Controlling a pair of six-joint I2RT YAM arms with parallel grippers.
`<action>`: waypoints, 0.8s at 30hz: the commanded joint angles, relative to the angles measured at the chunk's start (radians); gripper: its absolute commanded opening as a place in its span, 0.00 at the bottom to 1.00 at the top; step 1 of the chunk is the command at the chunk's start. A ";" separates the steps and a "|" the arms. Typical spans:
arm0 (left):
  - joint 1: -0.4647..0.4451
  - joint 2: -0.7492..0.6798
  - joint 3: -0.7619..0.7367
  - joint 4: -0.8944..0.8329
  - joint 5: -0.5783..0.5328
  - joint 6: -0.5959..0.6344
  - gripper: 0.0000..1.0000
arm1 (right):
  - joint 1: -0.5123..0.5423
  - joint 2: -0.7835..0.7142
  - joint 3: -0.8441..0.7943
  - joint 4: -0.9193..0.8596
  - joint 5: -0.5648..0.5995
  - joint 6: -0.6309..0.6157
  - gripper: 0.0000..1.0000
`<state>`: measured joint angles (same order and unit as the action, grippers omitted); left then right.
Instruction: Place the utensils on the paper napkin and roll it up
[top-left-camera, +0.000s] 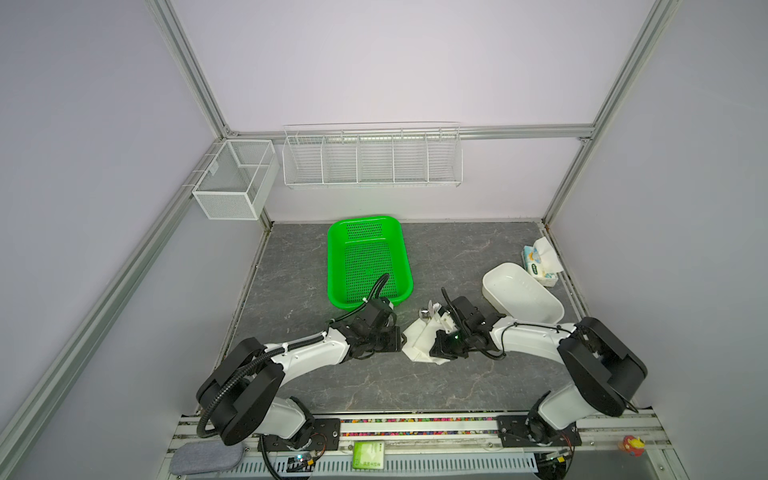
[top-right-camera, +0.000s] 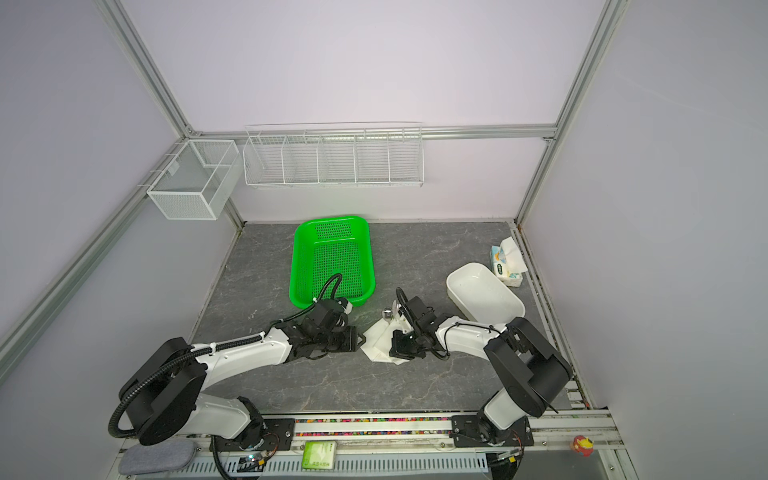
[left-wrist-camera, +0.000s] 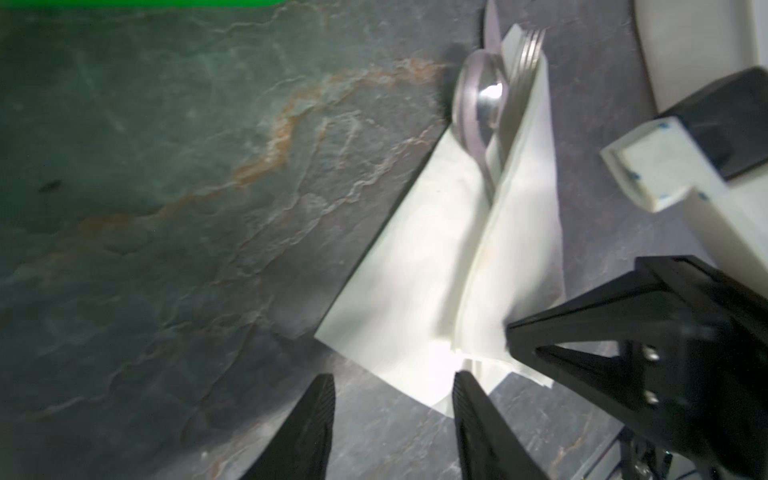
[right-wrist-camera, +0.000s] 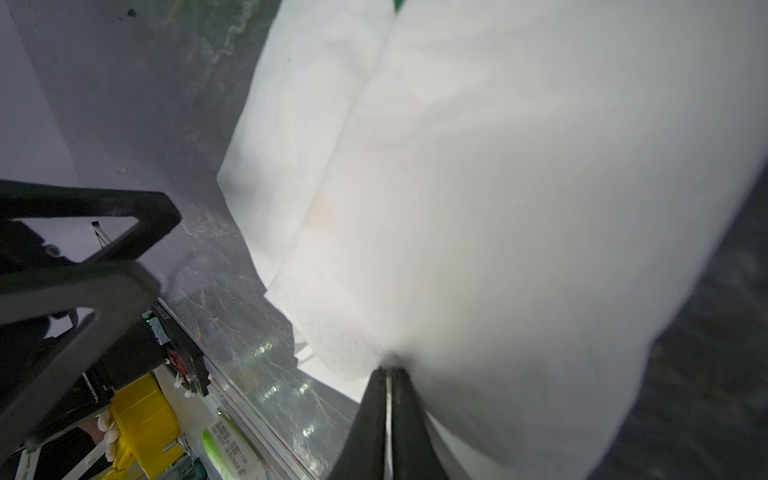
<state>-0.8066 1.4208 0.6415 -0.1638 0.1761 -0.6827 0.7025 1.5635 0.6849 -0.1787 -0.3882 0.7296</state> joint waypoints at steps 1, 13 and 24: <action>0.004 -0.001 0.003 -0.012 -0.038 -0.026 0.48 | 0.006 -0.003 -0.035 -0.068 0.049 0.013 0.10; -0.016 0.087 0.011 0.024 -0.056 -0.074 0.48 | 0.012 0.013 -0.033 -0.050 0.045 0.020 0.10; -0.051 0.183 0.022 0.143 0.020 -0.106 0.49 | 0.013 0.017 -0.035 -0.045 0.049 0.025 0.10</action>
<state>-0.8429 1.5524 0.6628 -0.0120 0.1654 -0.7700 0.7086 1.5623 0.6823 -0.1730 -0.3824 0.7368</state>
